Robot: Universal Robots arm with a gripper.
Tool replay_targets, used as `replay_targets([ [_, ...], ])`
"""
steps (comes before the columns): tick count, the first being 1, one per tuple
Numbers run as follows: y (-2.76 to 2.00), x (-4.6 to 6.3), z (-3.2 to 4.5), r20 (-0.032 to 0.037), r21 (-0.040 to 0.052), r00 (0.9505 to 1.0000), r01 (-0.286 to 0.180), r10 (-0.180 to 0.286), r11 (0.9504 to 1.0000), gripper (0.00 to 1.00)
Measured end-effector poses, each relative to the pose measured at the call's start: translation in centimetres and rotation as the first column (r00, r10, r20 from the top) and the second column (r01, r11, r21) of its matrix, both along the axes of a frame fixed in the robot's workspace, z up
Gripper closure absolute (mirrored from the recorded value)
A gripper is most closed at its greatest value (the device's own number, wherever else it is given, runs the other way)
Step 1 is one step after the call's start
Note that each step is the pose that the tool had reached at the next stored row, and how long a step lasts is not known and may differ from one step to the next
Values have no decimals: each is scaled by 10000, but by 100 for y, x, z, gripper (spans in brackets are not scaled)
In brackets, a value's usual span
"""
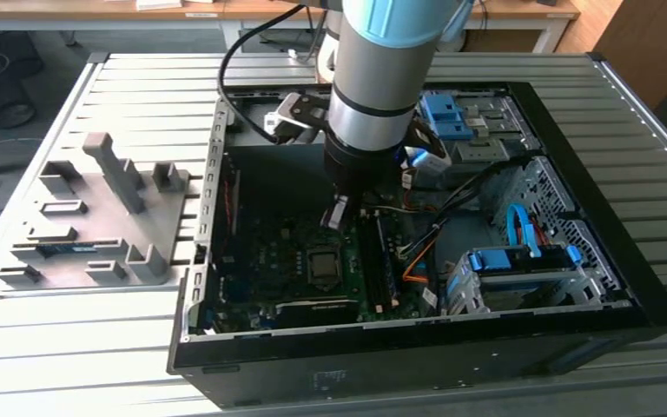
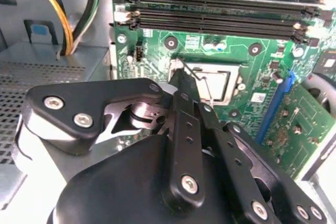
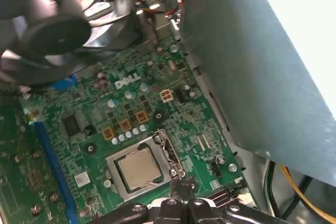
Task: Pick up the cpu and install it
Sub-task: 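Install the first cpu locking lever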
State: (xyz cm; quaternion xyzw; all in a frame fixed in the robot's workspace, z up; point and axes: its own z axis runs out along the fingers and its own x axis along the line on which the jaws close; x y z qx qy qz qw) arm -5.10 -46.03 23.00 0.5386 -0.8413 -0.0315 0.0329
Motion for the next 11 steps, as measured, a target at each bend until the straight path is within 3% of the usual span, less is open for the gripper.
replay_targets([
  [3, 0, 0, -16, 0, -1, 9985, -551, 551, 9985, 90],
  [7, 0, 2, -35, 0, -1, 9926, -1216, 1216, 9926, 90],
  [11, 0, 67, -53, -9, 0, 9890, -1478, 1478, 9890, 90],
])
